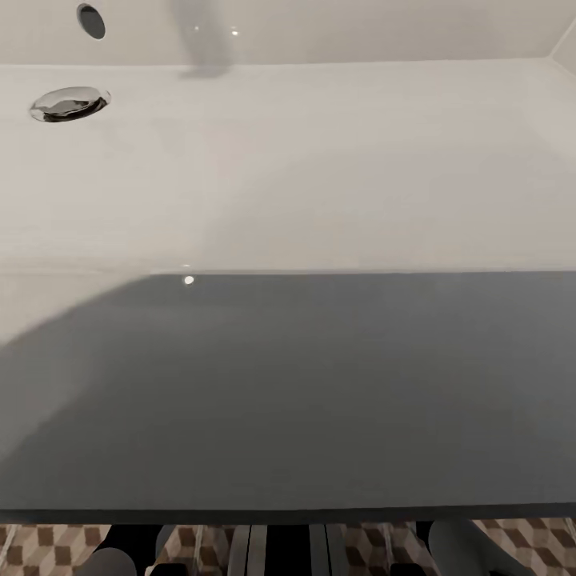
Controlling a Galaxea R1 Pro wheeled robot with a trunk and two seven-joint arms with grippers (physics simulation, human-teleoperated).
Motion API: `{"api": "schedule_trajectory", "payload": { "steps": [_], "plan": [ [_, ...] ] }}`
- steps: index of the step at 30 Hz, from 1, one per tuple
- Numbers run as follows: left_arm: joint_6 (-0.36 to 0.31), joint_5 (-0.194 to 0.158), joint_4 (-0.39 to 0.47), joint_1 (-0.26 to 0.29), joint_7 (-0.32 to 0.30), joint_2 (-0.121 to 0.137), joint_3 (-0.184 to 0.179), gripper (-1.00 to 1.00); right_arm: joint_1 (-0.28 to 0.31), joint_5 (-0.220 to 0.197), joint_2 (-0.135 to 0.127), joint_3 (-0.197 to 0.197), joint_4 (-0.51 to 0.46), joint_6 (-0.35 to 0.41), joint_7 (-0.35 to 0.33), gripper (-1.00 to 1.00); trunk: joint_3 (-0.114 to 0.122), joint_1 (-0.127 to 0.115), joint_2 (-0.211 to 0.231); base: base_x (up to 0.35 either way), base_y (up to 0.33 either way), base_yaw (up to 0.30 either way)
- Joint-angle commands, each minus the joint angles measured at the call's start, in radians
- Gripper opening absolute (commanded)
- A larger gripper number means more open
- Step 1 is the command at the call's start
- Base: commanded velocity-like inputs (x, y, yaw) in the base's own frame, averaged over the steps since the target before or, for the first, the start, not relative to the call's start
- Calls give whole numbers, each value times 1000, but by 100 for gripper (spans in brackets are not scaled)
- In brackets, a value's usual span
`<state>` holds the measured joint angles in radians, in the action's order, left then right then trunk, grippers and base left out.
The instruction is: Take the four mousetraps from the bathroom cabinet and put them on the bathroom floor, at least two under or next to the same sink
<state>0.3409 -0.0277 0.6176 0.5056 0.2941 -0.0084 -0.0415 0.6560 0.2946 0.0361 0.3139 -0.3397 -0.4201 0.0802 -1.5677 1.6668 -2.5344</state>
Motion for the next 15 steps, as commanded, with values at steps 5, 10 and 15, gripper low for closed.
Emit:
{"api": "schedule_trajectory", "payload": {
  "steps": [5, 10, 15],
  "plan": [
    [-3, -3, -1, 0, 8, -1, -5, -100, 1, 8, 1, 5, 1, -3, 1, -100, 0, 0, 0, -94, 0, 0],
    [1, -2, -1, 0, 8, -1, -5, -100, 1, 8, 1, 5, 1, -3, 1, -100, 0, 0, 0, -131, 0, 0],
    [3, -1, -1, 0, 8, -1, -6, -100, 1, 7, 1, 5, 1, -3, 1, -100, 0, 0, 0, -19, 0, 0]
  ]
}}
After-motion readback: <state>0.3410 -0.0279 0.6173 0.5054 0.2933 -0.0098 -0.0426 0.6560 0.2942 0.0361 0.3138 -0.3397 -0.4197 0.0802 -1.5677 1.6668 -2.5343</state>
